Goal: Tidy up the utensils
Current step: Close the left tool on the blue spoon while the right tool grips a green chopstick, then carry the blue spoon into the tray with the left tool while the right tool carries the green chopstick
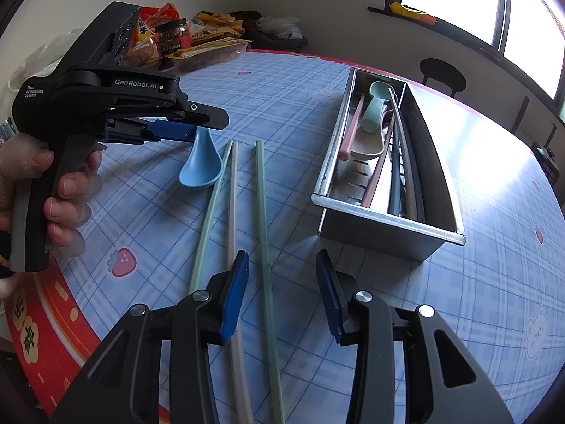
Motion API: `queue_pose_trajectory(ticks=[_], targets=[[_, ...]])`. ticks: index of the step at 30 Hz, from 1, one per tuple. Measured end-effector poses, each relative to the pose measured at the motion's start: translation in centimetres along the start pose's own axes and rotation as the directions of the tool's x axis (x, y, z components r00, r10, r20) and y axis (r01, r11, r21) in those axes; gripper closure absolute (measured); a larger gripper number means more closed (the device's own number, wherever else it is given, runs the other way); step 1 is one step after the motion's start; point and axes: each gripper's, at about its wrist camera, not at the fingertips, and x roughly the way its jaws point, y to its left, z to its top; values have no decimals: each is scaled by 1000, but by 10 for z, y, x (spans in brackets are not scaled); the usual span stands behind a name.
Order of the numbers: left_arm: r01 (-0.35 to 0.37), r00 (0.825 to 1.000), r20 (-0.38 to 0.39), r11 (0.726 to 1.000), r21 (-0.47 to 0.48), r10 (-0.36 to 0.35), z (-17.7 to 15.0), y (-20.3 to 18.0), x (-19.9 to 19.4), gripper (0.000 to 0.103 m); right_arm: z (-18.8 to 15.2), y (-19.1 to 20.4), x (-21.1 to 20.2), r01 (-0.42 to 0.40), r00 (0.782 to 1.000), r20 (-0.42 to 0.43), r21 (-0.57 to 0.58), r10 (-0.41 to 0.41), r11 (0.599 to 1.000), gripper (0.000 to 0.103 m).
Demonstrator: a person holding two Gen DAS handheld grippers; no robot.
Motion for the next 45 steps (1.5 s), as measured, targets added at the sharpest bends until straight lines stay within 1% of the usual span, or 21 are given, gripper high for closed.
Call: queue_pose_trajectory(ticks=[2,3,4,5,6,9,13,19,22,24,26,30,36,40,45], targets=[[-9,1000,1,1000,9,9,-3,0,0,63,0,2,0,-7,1000,2,-7,7,1000,72],[-3,1000,-4,1000,5,3,-5,1,0,70,0,3,0,-8,1000,2,-10,8,1000,76],[3,1000,-5,1000,-1,-3,-6,3,0,73,0,3,-1,-10,1000,3,-13,10,1000,79],[6,1000,-7,1000,-5,-6,-6,4,0,75,0,4,-1,-12,1000,3,-14,12,1000,80],[9,1000,-13,1000,-7,-9,-7,5,1,81,0,4,-1,-12,1000,3,-14,12,1000,82],[32,999,-21,999,-4,-32,-11,8,2,89,0,4,-1,-13,1000,3,-10,13,1000,88],[29,1000,-8,999,30,-29,-17,3,1,89,0,4,0,-18,1000,3,-9,19,1000,95],[21,1000,12,992,120,-23,-26,-9,-9,91,-1,3,0,-31,1000,2,-6,31,999,95],[40,999,27,988,147,-44,-27,-12,-17,92,0,3,0,-28,1000,1,-8,28,1000,95],[64,997,32,987,146,-69,-27,-12,-22,93,0,4,1,-23,1000,1,-13,23,1000,95],[89,995,21,987,137,-93,-27,-9,-24,93,0,5,1,-20,1000,1,-14,20,1000,95],[106,994,-3,985,137,-107,-29,-9,-22,93,1,6,2,-9,1000,1,-20,9,1000,95],[104,994,15,979,174,-108,-32,-17,-27,93,0,9,2,6,1000,2,-30,-6,1000,95],[98,995,18,979,177,-103,-33,-20,-27,93,0,12,1,19,1000,3,-45,-19,999,97],[94,994,29,977,191,-101,-34,-23,-30,93,-1,10,0,22,1000,8,-31,-22,999,97]])
